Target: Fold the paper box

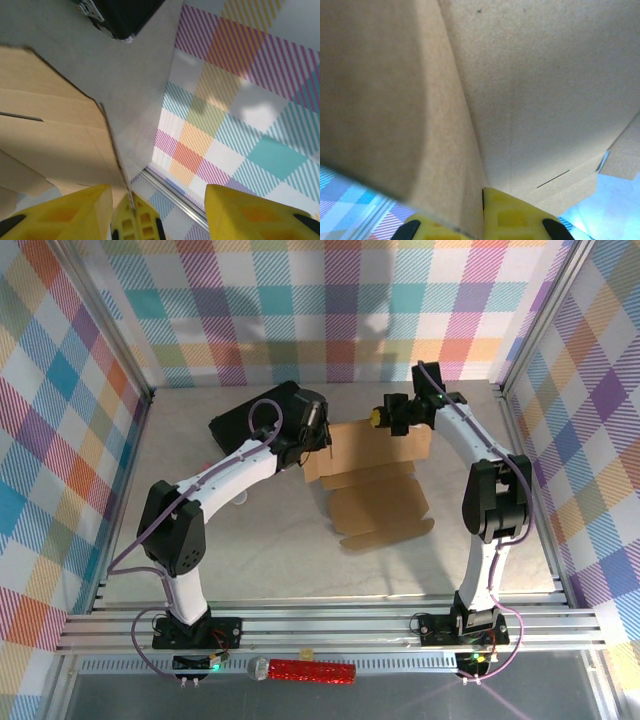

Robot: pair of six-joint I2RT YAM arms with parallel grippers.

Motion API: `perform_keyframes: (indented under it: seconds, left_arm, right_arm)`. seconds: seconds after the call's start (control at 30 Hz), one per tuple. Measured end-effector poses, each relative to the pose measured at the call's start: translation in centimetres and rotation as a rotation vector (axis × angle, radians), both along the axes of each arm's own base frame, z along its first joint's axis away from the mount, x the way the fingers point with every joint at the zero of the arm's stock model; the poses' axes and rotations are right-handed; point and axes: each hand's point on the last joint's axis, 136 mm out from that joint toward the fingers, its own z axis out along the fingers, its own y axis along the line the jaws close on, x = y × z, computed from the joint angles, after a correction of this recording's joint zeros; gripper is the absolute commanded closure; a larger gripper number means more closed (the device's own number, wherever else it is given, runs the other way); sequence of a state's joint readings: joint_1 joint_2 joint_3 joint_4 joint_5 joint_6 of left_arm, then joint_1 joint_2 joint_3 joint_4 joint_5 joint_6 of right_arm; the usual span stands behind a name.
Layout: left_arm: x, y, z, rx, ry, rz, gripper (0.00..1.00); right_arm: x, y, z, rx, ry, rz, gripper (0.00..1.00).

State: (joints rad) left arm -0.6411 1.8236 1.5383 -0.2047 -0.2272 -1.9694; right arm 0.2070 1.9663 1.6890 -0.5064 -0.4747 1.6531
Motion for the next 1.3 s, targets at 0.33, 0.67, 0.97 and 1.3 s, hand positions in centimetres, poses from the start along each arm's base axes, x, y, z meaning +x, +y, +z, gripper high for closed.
perform_keyframes:
  seconds: [0.33, 0.67, 0.97, 1.3]
  left_arm:
    - [0.6, 0.1, -0.3, 0.004, -0.014, 0.021, 0.65]
    - [1.8, -0.2, -1.5, -0.002, -0.043, 0.040, 0.97]
    - [2.2, -0.4, -1.5, -0.013, -0.111, 0.044, 1.00]
    - [4.0, 0.4, 0.6, -0.025, -0.187, 0.130, 1.00]
  right_arm:
    - [-0.1, -0.3, 1.5, 0.000, -0.016, -0.023, 1.00]
    - [0.2, -0.5, 2.1, 0.001, -0.031, -0.052, 1.00]
    - [1.1, -0.4, 2.6, 0.007, -0.059, -0.091, 1.00]
    - [1.6, 0.2, 3.2, 0.046, -0.119, -0.177, 1.00]
